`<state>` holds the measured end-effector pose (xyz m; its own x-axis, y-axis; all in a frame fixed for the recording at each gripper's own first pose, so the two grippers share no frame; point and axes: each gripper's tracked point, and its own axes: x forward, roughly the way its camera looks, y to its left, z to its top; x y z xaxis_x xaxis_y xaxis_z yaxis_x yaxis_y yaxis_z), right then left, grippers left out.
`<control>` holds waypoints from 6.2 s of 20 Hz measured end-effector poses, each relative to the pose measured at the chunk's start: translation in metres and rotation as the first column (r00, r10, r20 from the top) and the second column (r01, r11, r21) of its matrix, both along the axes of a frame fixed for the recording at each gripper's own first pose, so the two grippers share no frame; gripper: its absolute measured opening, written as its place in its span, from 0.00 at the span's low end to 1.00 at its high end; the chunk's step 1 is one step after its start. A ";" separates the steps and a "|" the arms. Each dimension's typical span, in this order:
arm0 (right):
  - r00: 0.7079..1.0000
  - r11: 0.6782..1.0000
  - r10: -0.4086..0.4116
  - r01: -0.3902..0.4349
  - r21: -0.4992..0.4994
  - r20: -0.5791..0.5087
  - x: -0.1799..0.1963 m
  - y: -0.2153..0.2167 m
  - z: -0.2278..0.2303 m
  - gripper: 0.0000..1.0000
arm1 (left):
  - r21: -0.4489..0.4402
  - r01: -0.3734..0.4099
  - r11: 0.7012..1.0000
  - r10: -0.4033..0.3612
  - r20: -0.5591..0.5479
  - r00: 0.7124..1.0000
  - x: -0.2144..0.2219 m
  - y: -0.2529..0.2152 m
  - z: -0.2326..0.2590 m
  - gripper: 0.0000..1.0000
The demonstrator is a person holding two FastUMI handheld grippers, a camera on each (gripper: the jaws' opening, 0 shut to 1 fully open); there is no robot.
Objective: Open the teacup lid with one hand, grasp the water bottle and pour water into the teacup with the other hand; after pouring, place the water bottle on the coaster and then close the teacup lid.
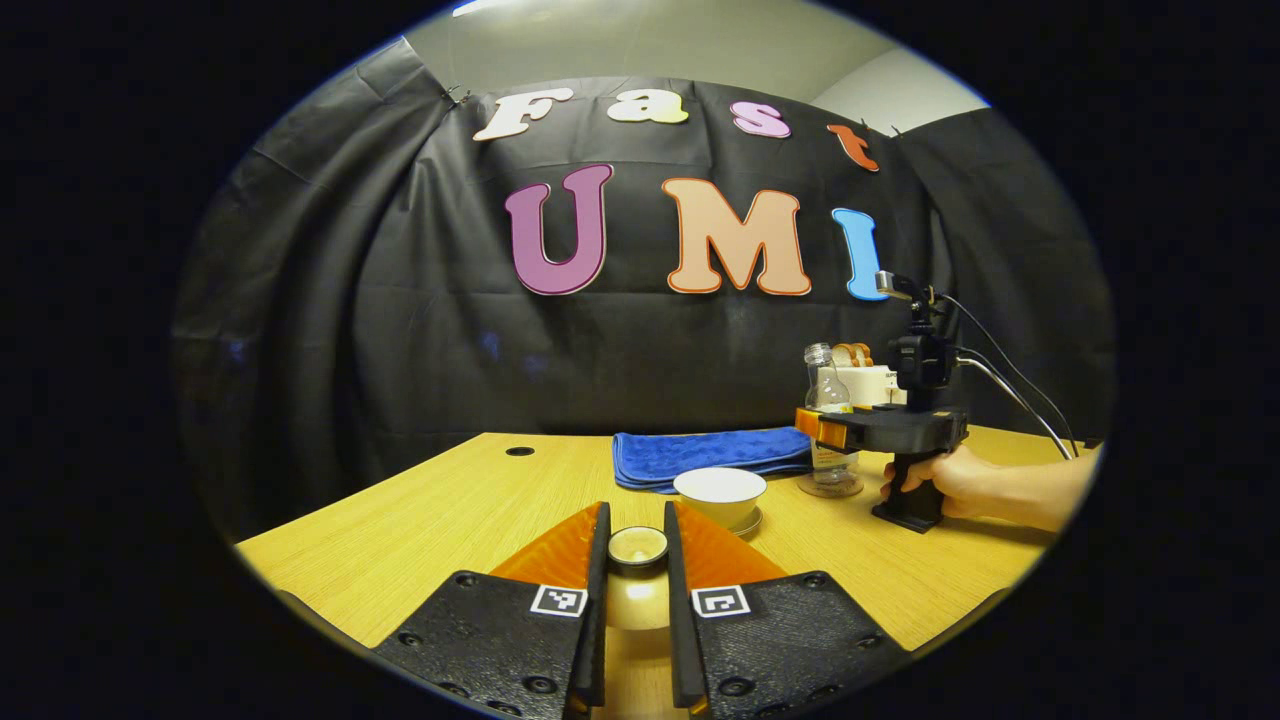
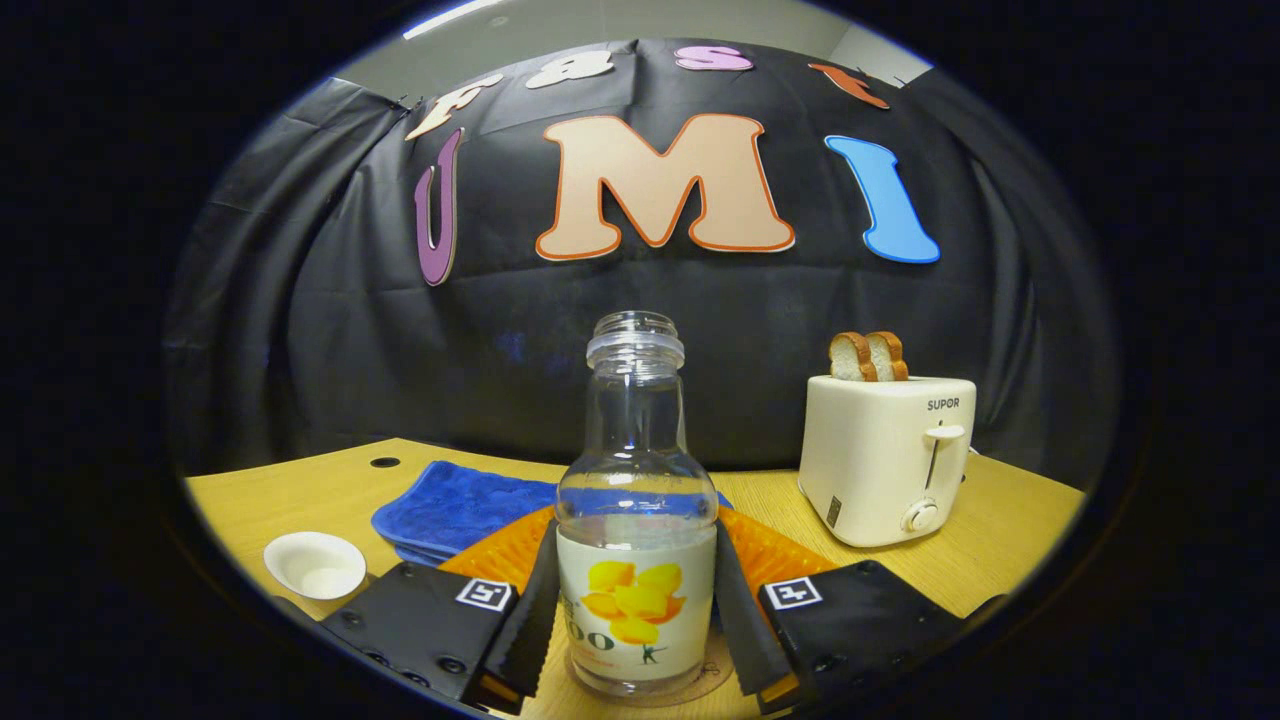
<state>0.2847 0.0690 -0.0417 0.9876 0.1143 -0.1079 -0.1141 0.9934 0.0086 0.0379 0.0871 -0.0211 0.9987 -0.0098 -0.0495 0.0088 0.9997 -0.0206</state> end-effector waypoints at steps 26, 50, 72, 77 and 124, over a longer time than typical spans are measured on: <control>0.993 0.998 -0.062 0.062 -0.002 -0.099 -0.006 -0.011 -0.011 0.81 | 0.000 -0.001 1.000 0.001 0.000 1.000 0.001 0.000 0.000 0.23; 0.988 0.999 -0.041 0.037 -0.034 -0.148 -0.040 -0.013 -0.016 0.79 | -0.001 -0.002 1.000 0.002 -0.001 1.000 0.007 -0.004 -0.001 0.23; 0.979 0.999 -0.005 -0.003 -0.041 -0.203 -0.091 -0.027 -0.018 0.84 | 0.000 0.084 0.996 -0.084 0.002 0.996 0.087 -0.052 -0.004 0.23; 0.976 0.998 0.045 -0.055 -0.042 -0.214 -0.125 -0.034 -0.016 0.79 | 0.046 0.116 0.992 -0.114 -0.029 0.993 0.101 -0.058 -0.009 0.23; 0.995 0.995 0.096 -0.096 0.012 0.027 -0.246 -0.055 0.036 0.79 | 0.035 0.050 0.998 -0.050 -0.014 0.999 -0.011 -0.086 0.002 0.96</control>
